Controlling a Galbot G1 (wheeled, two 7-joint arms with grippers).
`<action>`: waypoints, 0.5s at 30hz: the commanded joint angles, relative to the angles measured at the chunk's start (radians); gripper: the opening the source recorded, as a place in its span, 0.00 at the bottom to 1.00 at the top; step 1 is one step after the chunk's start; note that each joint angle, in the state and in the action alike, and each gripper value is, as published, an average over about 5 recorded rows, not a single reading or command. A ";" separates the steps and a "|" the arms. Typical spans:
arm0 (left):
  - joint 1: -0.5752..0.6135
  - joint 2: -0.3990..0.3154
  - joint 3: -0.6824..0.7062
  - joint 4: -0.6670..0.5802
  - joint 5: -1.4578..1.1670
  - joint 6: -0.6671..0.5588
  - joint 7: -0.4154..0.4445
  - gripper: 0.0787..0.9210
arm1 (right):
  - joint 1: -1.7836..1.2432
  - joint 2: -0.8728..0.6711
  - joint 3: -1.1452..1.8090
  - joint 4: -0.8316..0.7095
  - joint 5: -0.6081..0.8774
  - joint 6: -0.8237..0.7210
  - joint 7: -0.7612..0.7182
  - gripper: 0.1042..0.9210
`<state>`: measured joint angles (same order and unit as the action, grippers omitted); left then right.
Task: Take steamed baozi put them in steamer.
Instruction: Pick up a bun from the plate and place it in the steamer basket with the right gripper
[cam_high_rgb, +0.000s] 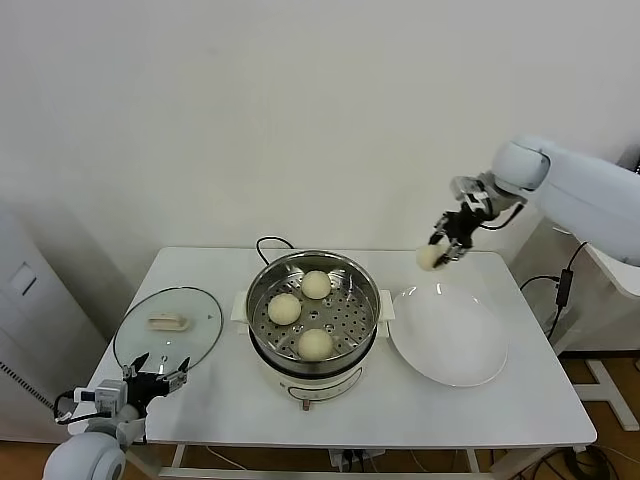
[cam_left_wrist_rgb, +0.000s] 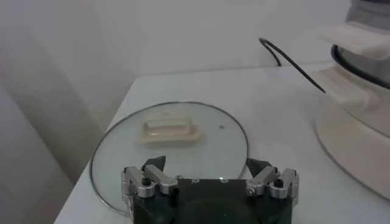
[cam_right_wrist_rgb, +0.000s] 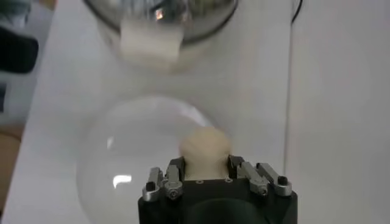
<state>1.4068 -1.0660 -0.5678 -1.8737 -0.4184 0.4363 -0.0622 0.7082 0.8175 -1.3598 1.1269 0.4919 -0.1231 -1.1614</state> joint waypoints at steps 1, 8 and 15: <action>0.003 -0.001 0.000 -0.006 0.001 -0.001 0.000 0.88 | 0.203 0.090 -0.188 0.206 0.372 -0.244 0.141 0.43; -0.002 0.000 0.000 -0.004 0.000 -0.001 0.000 0.88 | 0.160 0.144 -0.178 0.269 0.411 -0.330 0.255 0.43; -0.006 -0.001 0.001 0.004 0.000 -0.002 0.000 0.88 | 0.092 0.168 -0.164 0.292 0.379 -0.385 0.328 0.43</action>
<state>1.4011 -1.0667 -0.5676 -1.8728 -0.4186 0.4345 -0.0622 0.8180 0.9367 -1.4886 1.3381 0.7930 -0.3832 -0.9615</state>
